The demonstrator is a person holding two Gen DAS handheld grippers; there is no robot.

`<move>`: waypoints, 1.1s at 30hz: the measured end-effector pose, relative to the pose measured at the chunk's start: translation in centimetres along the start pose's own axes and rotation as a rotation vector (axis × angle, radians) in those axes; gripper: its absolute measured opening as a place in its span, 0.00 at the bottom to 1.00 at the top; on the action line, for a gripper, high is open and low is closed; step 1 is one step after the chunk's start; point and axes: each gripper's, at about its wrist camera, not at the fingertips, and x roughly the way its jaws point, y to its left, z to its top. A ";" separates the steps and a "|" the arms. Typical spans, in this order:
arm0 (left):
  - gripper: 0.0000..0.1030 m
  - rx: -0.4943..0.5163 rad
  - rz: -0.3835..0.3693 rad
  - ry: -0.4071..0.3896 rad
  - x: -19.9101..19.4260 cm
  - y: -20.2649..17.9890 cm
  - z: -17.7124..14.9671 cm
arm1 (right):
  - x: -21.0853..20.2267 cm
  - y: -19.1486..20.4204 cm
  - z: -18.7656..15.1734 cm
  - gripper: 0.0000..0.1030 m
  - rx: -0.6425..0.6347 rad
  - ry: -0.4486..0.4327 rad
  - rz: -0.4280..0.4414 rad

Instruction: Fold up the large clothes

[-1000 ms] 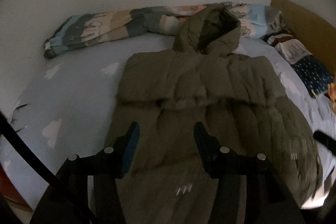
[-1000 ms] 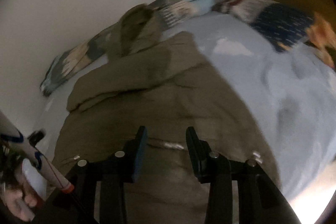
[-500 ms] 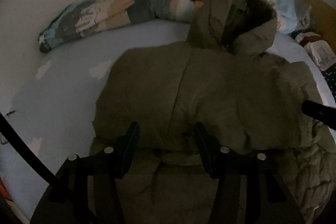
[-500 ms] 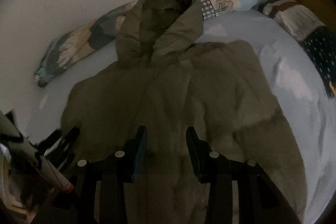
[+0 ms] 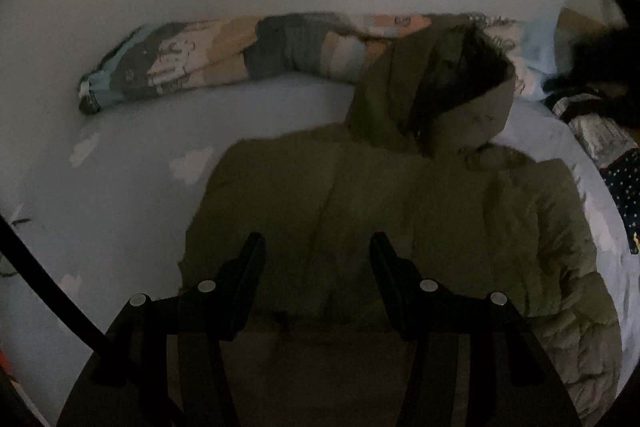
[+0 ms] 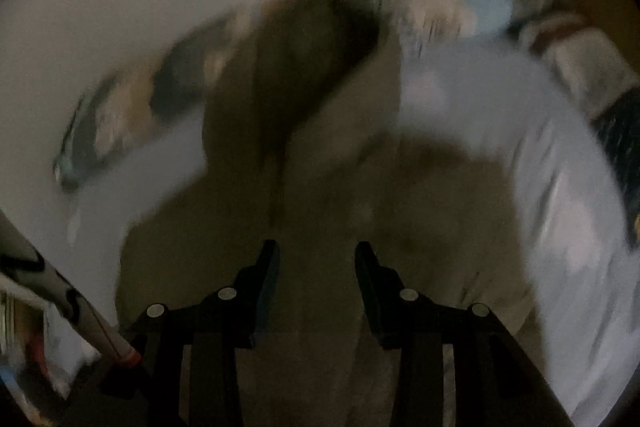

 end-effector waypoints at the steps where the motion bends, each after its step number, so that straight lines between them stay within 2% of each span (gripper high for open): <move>1: 0.51 -0.010 -0.011 -0.005 -0.1 0.2 0.1 | 0.0 -0.2 1.2 0.43 0.000 -0.008 -0.009; 4: 0.51 -0.017 -0.039 0.005 0.0 0.4 0.2 | 0.7 -1.2 7.1 0.44 0.030 -0.060 -0.035; 8: 0.52 -0.002 -0.055 0.023 0.4 0.6 0.3 | 2.6 -2.5 12.3 0.47 0.080 -0.094 -0.047; 10: 0.52 0.003 -0.058 0.031 0.6 0.9 0.2 | 4.1 -3.0 14.5 0.52 0.096 -0.112 -0.076; 13: 0.52 0.008 -0.041 0.034 1.0 1.5 0.2 | 6.5 -4.0 16.8 0.52 0.101 -0.104 -0.092; 16: 0.52 -0.008 -0.044 0.049 1.5 2.0 0.2 | 9.3 -4.3 18.2 0.52 0.078 -0.098 -0.144; 20: 0.52 -0.002 -0.045 0.059 1.8 2.0 0.0 | 11.8 -5.0 18.7 0.51 0.063 -0.096 -0.227; 22: 0.52 0.008 -0.044 0.060 1.9 1.8 0.0 | 12.9 -5.8 18.6 0.28 0.076 -0.086 -0.223; 23: 0.52 0.007 -0.047 0.059 1.8 1.8 0.1 | 13.0 -5.9 18.3 0.10 0.082 -0.088 -0.206; 27: 0.52 -0.026 -0.073 0.057 1.2 2.3 0.2 | 10.3 -4.4 17.3 0.07 0.038 -0.169 -0.155; 31: 0.52 -0.061 -0.080 0.038 0.1 3.3 0.5 | 3.7 -2.4 15.3 0.06 -0.014 -0.255 -0.069; 33: 0.52 -0.081 -0.082 0.028 -0.6 4.0 0.8 | -0.4 -1.7 13.1 0.05 -0.047 -0.289 -0.043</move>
